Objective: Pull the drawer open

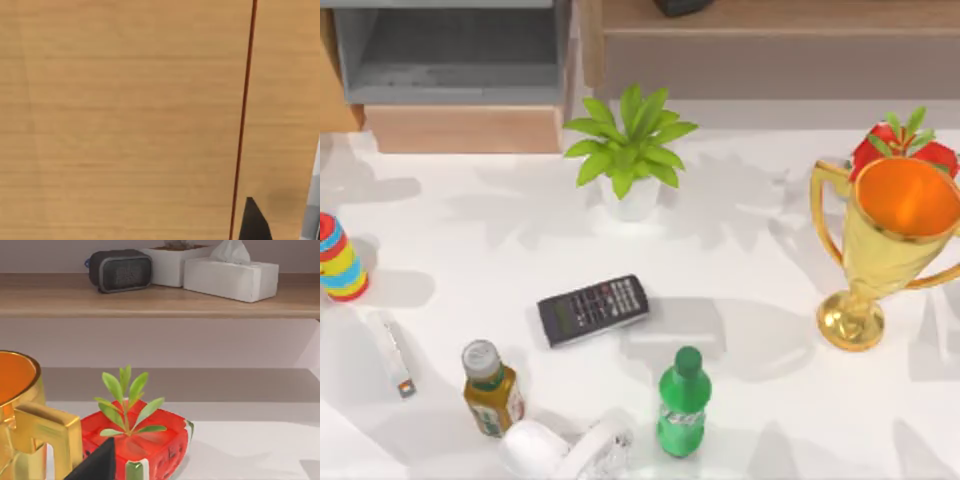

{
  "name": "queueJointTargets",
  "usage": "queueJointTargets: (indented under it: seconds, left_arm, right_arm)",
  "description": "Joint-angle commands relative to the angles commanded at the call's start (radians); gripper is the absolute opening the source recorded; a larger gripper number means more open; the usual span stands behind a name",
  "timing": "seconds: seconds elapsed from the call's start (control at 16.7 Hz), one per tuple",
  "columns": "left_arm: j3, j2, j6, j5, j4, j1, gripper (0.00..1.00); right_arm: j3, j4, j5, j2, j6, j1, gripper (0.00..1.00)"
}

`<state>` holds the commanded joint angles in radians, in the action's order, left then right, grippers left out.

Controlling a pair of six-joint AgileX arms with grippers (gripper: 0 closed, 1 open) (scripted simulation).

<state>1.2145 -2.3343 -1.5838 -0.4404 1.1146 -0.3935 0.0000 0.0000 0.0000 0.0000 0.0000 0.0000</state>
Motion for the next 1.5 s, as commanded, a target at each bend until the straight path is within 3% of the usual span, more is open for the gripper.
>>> queueJointTargets:
  seconds: [0.6,1.08,1.5]
  left_arm:
    - [-0.005,-0.006,0.005,-0.001,-0.007,-0.005,0.0]
    - [-0.266,0.111,0.003,-0.065,0.128,-0.07,0.0]
    - [-0.291,0.122,0.001,-0.074,0.147,-0.08,0.0]
  right_arm:
    - [0.0,0.0,0.0,0.0,0.0,0.0,1.0]
    - [0.0,0.0,0.0,0.0,0.0,0.0,1.0]
    - [0.0,0.0,0.0,0.0,0.0,0.0,1.0]
